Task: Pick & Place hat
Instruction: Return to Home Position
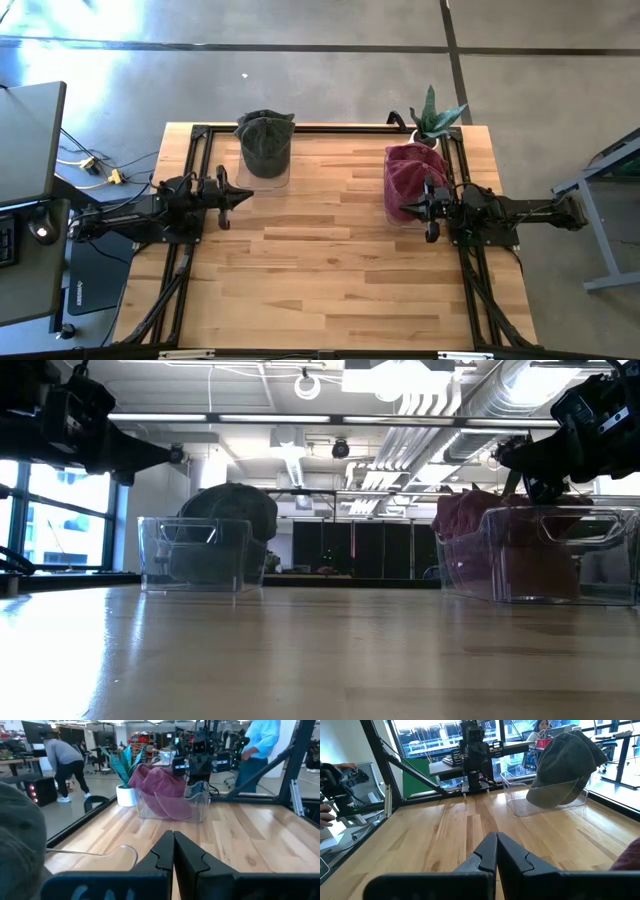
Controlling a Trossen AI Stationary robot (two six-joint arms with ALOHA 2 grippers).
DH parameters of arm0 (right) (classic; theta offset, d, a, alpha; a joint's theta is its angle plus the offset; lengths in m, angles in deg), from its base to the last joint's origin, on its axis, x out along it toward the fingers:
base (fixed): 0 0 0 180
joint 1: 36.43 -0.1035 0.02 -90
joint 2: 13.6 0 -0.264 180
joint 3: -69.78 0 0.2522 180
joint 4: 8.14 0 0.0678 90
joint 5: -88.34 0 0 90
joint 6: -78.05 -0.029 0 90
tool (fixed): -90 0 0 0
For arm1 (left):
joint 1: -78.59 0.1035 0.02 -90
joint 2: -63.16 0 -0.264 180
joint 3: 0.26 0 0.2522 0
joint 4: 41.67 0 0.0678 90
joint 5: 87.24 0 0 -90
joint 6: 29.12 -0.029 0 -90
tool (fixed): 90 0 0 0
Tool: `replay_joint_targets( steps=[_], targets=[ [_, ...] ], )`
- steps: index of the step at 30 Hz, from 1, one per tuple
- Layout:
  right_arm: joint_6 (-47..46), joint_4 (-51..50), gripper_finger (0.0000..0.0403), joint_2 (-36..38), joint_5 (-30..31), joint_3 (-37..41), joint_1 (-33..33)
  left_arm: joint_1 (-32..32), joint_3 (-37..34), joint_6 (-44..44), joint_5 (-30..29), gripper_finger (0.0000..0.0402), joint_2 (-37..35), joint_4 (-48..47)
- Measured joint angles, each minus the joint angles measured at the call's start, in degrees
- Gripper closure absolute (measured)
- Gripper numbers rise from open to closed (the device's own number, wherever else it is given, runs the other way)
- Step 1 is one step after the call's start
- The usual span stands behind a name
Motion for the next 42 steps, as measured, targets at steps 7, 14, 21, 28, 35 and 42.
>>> replay_joint_targets(
  steps=[7, 14, 21, 28, 35, 42],
  targets=[
    [0.0, 0.0, 0.0393, 0.0, 0.0, 0.0, 0.0, -1.8, -0.1, 1.8, 0.0, 0.0401, 0.0, 0.0],
    [0.0, 0.0, 0.0398, 0.0, 0.0, 0.0, 0.0, -7.8, -0.1, 1.2, 0.0, 0.0401, 0.0, 0.0],
    [0.0, 0.0, 0.0394, 0.0, 0.0, 0.0, 0.0, -9.3, -0.1, -1.0, -0.1, 0.0401, 0.3, 0.1],
    [0.0, 0.0, 0.0399, 0.0, 0.0, 0.0, 0.0, -9.3, -0.1, -0.9, -0.1, 0.0401, 0.3, 0.1],
    [0.0, 0.0, 0.0395, 0.0, 0.0, 0.0, 0.0, -9.2, -0.1, -0.9, -0.1, 0.0401, 0.3, 0.1],
    [0.0, 0.0, 0.0397, 0.0, 0.0, 0.0, 0.0, -9.2, -0.2, -0.9, -0.1, 0.0401, 0.3, 0.1]
  ],
)
